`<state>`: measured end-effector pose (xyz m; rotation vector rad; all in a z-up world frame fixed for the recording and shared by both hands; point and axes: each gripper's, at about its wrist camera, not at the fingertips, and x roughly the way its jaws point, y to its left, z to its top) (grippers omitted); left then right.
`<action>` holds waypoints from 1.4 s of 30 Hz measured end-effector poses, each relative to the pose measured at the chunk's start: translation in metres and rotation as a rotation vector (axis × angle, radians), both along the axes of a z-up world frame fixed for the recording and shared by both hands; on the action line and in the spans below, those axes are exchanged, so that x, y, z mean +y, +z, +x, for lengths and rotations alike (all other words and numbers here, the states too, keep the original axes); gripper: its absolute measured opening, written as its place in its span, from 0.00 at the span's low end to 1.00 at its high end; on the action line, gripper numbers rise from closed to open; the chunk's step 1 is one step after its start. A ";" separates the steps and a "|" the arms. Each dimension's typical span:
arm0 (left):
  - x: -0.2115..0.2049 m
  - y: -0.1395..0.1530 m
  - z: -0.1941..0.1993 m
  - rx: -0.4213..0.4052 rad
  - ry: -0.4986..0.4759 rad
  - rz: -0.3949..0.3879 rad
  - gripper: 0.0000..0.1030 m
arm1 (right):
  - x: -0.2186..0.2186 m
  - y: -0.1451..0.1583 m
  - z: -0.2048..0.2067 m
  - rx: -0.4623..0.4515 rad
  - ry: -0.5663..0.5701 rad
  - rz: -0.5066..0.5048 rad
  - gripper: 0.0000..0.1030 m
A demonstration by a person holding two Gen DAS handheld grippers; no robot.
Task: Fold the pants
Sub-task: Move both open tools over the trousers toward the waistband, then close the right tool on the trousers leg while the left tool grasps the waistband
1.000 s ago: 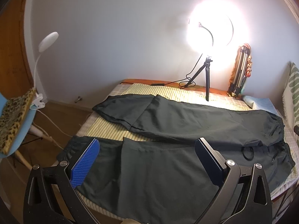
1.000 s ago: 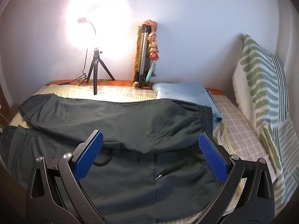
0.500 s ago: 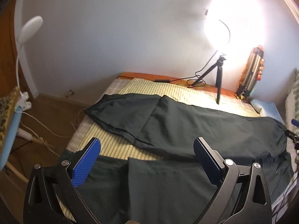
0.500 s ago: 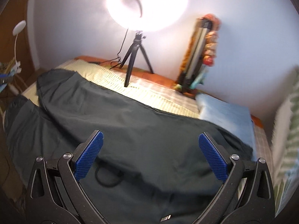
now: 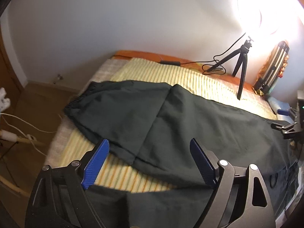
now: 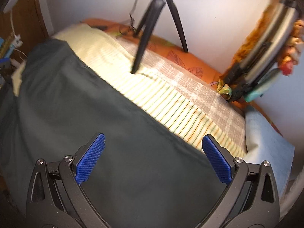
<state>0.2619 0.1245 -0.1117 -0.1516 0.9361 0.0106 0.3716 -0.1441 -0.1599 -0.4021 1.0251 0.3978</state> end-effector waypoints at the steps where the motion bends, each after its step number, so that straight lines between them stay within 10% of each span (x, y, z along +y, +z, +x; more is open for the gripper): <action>1: 0.000 -0.006 0.005 0.008 0.003 -0.007 0.84 | 0.001 -0.006 0.007 0.016 0.009 -0.005 1.00; 15: 0.022 -0.046 0.040 0.111 0.065 -0.024 0.79 | 0.019 -0.050 0.040 0.088 0.053 -0.016 1.00; 18: 0.039 -0.040 0.039 0.112 0.100 -0.051 0.79 | 0.017 -0.046 0.031 0.101 0.048 0.035 0.82; 24: 0.063 -0.029 0.043 0.118 0.139 -0.089 0.79 | 0.024 -0.036 0.005 0.073 0.057 0.003 0.10; 36: 0.063 -0.015 0.056 0.151 0.144 -0.162 0.80 | 0.018 0.048 -0.100 0.007 0.110 0.173 0.05; 42: 0.065 -0.012 0.066 0.146 0.181 -0.216 0.80 | 0.024 0.041 -0.175 0.056 0.166 0.196 0.04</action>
